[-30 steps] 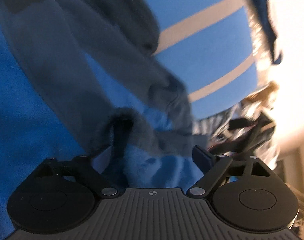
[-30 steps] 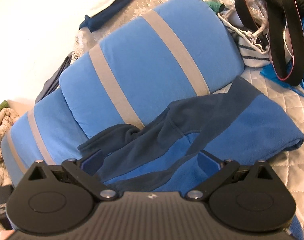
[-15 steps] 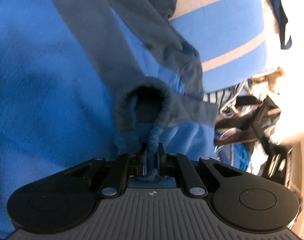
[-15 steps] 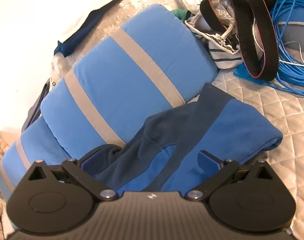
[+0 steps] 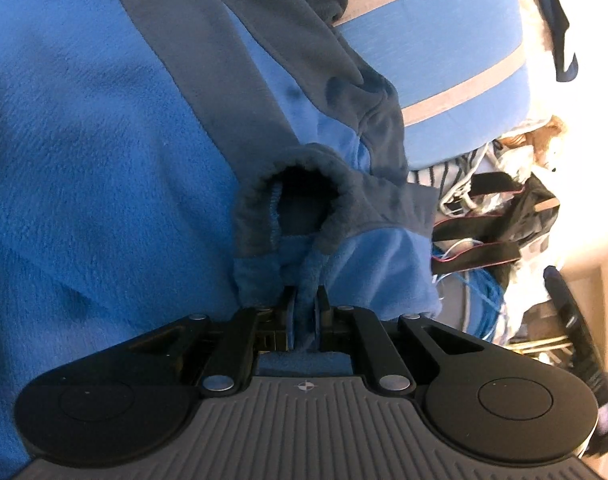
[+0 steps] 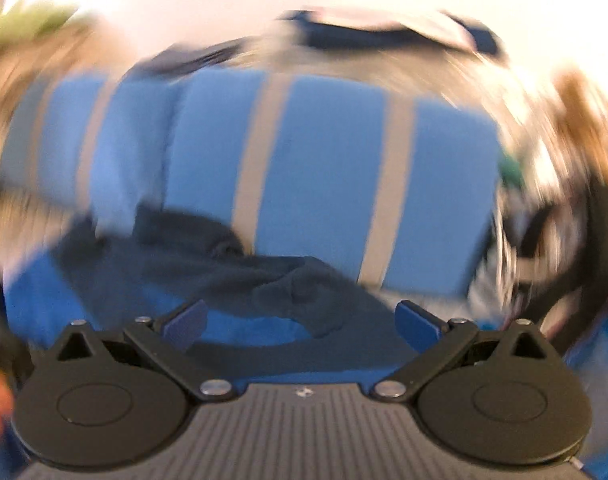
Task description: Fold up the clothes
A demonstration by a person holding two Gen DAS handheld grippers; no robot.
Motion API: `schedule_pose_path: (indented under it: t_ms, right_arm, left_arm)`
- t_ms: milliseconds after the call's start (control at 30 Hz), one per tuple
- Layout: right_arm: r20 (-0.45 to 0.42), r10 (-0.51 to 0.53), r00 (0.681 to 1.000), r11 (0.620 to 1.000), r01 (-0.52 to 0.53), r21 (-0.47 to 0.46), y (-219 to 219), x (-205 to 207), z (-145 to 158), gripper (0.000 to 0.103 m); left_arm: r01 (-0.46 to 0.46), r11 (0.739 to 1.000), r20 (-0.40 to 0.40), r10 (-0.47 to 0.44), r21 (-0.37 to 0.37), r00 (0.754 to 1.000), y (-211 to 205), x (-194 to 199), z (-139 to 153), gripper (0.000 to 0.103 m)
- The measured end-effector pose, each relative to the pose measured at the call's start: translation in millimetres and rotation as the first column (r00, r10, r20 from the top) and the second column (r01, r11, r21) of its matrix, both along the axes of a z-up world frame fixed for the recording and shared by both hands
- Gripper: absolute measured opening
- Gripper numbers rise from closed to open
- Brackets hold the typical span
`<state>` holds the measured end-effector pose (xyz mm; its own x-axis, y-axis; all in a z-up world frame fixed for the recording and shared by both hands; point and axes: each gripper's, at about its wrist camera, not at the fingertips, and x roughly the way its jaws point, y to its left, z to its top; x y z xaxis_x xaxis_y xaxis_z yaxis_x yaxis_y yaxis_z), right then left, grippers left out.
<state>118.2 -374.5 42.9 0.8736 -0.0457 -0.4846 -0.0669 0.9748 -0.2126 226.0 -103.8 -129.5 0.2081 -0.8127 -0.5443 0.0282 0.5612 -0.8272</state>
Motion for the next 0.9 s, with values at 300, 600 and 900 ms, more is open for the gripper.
schedule_pose_path:
  t_ms: [300, 600, 900]
  right_arm:
    - [-0.173, 0.419, 0.891, 0.800, -0.452, -0.395, 68.2, -17.7, -39.7, 0.101]
    - [-0.314, 0.529, 0.789, 0.711, -0.613, -0.345, 107.1, -3.2, -77.6, 0.078]
    - [-0.382, 0.508, 0.772, 0.722, -0.623, -0.300, 117.1, 23.9, -84.8, 0.022]
  left_arm:
    - [-0.010, 0.985, -0.014, 0.008, -0.173, 1.000, 9.2, 1.0, 11.2, 0.009]
    - [0.023, 0.974, 0.031, -0.016, -0.225, 0.999, 10.8, 3.5, 23.6, 0.009]
    - [0.084, 0.981, 0.119, -0.063, -0.175, 0.991, 2.1, 1.7, 35.2, 0.012]
